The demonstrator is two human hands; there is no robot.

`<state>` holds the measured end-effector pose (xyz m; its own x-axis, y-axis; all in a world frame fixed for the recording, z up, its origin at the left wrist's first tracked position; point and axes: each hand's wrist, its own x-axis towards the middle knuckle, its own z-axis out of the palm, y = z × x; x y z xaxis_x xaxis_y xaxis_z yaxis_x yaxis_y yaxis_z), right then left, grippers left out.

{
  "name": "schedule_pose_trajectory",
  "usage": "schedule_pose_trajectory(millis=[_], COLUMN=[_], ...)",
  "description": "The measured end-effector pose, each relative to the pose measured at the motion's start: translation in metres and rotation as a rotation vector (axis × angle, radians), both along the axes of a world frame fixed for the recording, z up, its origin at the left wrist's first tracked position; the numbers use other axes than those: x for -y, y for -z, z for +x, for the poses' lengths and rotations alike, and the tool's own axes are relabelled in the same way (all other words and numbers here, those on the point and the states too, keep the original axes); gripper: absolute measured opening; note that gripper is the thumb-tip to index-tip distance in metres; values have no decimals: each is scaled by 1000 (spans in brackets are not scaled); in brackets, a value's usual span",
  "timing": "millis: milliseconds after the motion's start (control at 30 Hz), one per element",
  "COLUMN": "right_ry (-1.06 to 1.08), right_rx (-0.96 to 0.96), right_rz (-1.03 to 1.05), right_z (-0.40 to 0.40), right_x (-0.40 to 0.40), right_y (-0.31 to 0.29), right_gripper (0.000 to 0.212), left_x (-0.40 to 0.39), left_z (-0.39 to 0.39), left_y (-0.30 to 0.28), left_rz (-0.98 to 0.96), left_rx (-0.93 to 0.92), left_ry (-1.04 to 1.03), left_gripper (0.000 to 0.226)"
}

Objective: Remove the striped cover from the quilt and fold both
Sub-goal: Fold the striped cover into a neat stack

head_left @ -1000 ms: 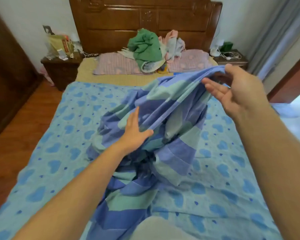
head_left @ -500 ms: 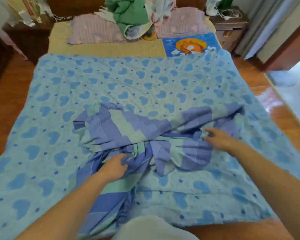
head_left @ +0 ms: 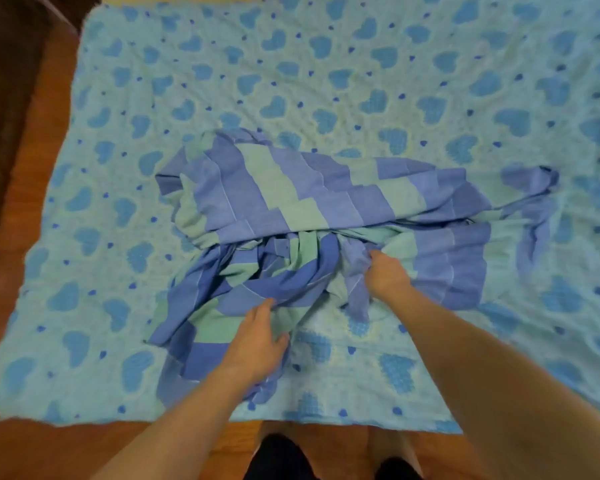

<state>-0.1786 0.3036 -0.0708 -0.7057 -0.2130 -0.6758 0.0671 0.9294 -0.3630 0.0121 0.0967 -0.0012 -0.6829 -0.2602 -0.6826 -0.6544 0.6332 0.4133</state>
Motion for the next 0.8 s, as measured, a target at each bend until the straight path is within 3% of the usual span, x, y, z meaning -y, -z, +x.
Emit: schedule_pose_trajectory(millis=[67,133,233,267,367,500,600,667,800], right_ry=[-50,5,132,191,317,283,161,88,32], right_rx=[-55,-280,-375,-370,-207,-9,-12,-52,-166], right_rz=[11,-48,139,257,581,776,704,518,16], right_z=[13,42,107,126,167,173,147,123,100], right_x=[-15,-48,-145,-182,-273,-295,-250,-193,-51], right_y=[-11,-32,-71,-85,-98,-84,-76,-75,-91], right_gripper=[25,27,17,18,24,26,31,39,61], left_x=[-7,-4,9,13,30,72,106,112,112], left_z=[-24,-44,-59,-61,-59,-35,-12,-2,3], left_y=[18,35,42,39,12,-36,-68,-95,-186], left_rz=[-114,-262,-383,-347,-120,-178,-207,37,426], left_rx=[-46,-53,-4,-16,-124,-325,-372,-377,-365], left_ry=[23,102,219,168,-283,-583,-627,-661,-400], left_gripper=[85,81,41,32,24,22,24,24,31])
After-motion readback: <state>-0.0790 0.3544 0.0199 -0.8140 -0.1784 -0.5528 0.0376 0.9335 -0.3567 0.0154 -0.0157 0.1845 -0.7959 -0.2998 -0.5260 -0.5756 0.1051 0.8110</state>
